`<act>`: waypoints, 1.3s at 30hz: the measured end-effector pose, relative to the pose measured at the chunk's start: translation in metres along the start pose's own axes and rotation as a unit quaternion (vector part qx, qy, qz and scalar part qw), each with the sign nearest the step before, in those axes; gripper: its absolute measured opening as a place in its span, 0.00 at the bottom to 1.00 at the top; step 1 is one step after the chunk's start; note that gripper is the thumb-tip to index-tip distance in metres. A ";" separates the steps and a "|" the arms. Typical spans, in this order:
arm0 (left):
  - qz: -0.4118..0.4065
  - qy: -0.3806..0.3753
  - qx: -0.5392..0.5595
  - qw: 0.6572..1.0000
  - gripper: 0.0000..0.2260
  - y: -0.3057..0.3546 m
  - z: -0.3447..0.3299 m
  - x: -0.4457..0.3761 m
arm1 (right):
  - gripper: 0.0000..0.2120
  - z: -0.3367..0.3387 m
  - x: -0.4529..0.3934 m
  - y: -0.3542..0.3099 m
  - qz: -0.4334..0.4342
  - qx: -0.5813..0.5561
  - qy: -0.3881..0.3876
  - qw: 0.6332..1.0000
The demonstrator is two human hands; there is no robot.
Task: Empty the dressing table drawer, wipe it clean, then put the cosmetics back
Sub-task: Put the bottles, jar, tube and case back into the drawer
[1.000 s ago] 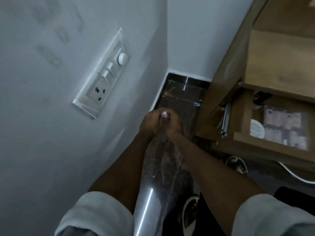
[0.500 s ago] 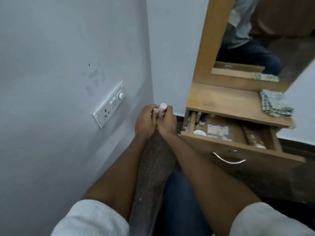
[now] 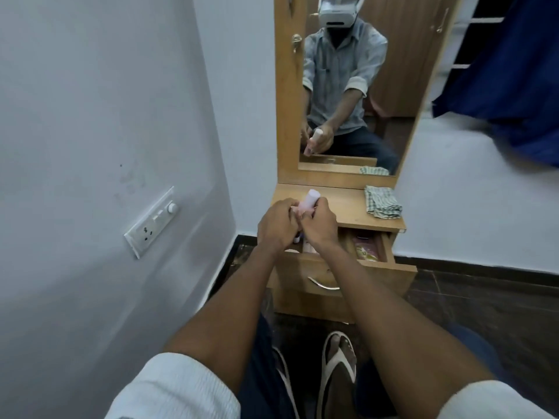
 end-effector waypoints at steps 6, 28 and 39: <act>0.038 -0.154 -0.017 0.987 0.13 0.008 -0.078 0.013 | 0.05 0.038 -0.014 0.069 -0.032 0.067 -0.040 0.996; 0.149 -0.438 0.020 0.886 0.07 -0.024 -0.157 0.050 | 0.04 0.041 -0.017 0.148 -0.050 0.096 -0.149 0.983; 0.223 -0.612 0.072 0.756 0.15 -0.009 -0.159 0.073 | 0.08 0.028 0.004 0.168 -0.075 -0.020 -0.158 0.984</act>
Point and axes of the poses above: each hand's wrist, its own x-axis away from the middle knuckle, its own z-axis out of the back of the hand, y = z × x, the point moved 10 cm from there along -x, towards the middle knuckle
